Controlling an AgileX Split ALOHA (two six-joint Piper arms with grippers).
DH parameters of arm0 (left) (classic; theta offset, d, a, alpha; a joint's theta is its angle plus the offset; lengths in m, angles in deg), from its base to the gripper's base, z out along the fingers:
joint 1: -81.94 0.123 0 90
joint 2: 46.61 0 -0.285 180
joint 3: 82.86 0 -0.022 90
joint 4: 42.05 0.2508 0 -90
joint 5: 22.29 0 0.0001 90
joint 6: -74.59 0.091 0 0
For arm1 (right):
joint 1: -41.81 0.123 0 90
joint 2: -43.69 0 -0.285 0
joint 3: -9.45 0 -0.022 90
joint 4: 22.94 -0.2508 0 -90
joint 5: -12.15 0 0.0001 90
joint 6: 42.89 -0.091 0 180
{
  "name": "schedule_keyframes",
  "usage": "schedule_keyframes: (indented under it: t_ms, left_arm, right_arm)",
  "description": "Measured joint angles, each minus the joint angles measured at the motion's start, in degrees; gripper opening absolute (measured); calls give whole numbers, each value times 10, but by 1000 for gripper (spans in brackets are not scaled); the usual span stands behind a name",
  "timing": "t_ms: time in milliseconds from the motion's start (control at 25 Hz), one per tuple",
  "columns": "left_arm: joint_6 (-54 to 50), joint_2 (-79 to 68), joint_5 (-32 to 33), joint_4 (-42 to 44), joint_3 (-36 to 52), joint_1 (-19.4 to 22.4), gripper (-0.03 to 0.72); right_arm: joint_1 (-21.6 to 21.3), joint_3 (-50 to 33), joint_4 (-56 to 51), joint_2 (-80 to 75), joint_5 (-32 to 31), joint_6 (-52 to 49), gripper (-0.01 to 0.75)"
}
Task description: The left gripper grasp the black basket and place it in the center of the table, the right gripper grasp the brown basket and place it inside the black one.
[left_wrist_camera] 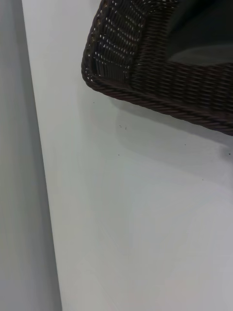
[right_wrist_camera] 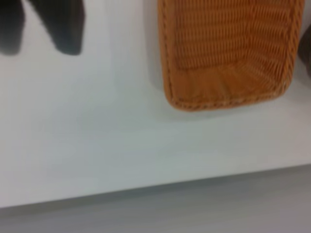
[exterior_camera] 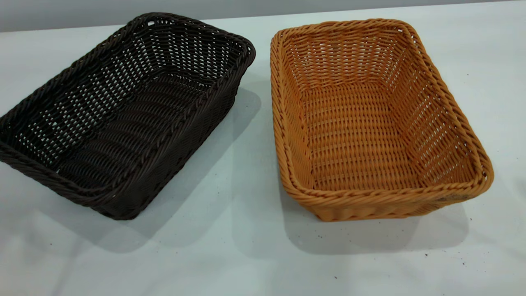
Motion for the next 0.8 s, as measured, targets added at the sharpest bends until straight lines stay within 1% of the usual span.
schedule_keyframes:
  t_ms: [80, 160, 320, 400, 480, 640, 720, 800]
  left_arm:
    - [-1, 0, 1, 0, 0, 0, 85]
    - [-1, 0, 3, 0, 0, 0, 154]
    - [-1, 0, 2, 0, 1, 0, 295]
    - [-3, 0, -9, -1, 1, 0, 341]
    - [-3, 0, -27, -15, 1, 0, 365]
    - [4, 0, -79, -55, 1, -1, 375]
    - [27, -1, -107, -76, 1, -1, 375]
    - [51, -7, -151, -100, 1, -1, 375]
  right_arm:
    - [0, -1, 0, 0, 4, 0, 307]
    - [0, -1, 0, 0, 5, 0, 393]
    - [0, -1, 0, 0, 13, 0, 519]
    - [0, -1, -13, 1, 14, -5, 545]
    - [0, -1, -31, 1, 12, -6, 552]
    - [0, -1, -78, 1, -13, -6, 556]
    - [0, -1, -107, -2, -28, -16, 558]
    - [0, -1, -134, -10, -43, -28, 558]
